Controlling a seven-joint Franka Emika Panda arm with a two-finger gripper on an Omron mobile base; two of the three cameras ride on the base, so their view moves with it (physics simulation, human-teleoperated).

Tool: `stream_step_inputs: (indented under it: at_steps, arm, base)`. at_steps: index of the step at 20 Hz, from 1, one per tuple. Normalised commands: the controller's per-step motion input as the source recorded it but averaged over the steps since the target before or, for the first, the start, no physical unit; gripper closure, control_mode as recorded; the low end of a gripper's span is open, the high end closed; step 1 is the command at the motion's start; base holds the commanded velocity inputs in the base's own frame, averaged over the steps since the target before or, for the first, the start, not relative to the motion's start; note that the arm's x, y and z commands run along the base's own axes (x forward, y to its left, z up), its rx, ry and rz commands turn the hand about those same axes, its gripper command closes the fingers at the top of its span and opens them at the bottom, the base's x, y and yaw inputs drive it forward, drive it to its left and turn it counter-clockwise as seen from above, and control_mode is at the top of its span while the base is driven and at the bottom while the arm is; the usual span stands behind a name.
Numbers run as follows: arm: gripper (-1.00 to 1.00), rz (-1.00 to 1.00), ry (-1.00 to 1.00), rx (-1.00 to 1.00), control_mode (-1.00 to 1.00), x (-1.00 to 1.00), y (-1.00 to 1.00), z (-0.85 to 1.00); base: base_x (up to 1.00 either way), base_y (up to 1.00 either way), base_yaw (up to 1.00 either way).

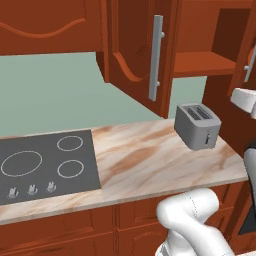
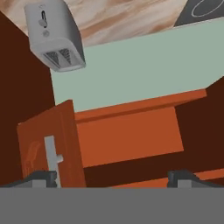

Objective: Close all open cabinet doors.

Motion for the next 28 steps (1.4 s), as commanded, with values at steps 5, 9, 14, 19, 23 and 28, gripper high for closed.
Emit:
stream_step_inputs:
  at_steps: [5,9,14,19,23,28]
  arm:
    - [-1.0,0.04,-0.11,0.06,-1.0,0.01,-0.82,0.01]
    - [-1.0,0.06,0.0,0.11,-1.0,0.07,-0.88,0.0]
    - [-1.0,0.1,0.0,0.1,-1.0,0.44,-0.62,-0.04]
    - [-1.0,0.13,0.0,0.08,-1.0,0.52,-0.52,-0.05]
    - [-1.0,0.12,0.0,0.07,-1.0,0.67,-0.41,-0.04]
    - [-1.0,0.07,0.0,0.06,-1.0,0.77,-0.12,0.0]
  base:
    - [0.0,0.0,0.0]
    - [0.0,0.0,0.0]
    - [0.0,0.0,0.0]
    - [0.0,0.0,0.0]
    - [0.0,0.0,0.0]
    - [0.0,0.0,0.0]
